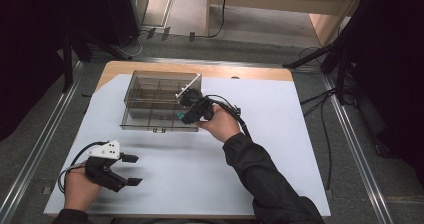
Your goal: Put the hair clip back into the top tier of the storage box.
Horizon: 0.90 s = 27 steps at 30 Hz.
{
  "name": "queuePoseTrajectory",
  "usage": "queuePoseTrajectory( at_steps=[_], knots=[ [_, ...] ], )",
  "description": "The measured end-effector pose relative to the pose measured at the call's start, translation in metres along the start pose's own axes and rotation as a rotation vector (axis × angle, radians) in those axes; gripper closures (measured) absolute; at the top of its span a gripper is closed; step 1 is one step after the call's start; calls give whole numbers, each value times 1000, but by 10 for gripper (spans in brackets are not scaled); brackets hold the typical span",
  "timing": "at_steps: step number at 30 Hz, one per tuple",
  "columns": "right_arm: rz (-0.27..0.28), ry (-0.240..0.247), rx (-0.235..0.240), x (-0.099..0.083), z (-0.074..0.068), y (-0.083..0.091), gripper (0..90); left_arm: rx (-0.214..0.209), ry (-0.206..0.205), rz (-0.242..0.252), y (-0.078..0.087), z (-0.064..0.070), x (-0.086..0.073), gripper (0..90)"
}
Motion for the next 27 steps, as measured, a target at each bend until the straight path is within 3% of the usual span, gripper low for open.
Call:
queuePoseTrajectory(
  at_steps=[17,27],
  knots=[
    [8,2,11,1,0,1,707,25,10,-10,1,-1,-1,211],
    [98,49,61,-2,-3,19,619,23,13,-4,0,-3,1,207]
  ],
)
Point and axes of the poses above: each handheld gripper's, and its own axes: y roughly backward along the jaws, x roughly out of its top, z roughly to its right, the point moved 1 cm from there along -y, roughly forward along the jaws, and after that the axes turned 11 degrees about -y, right-handed, at the moved point
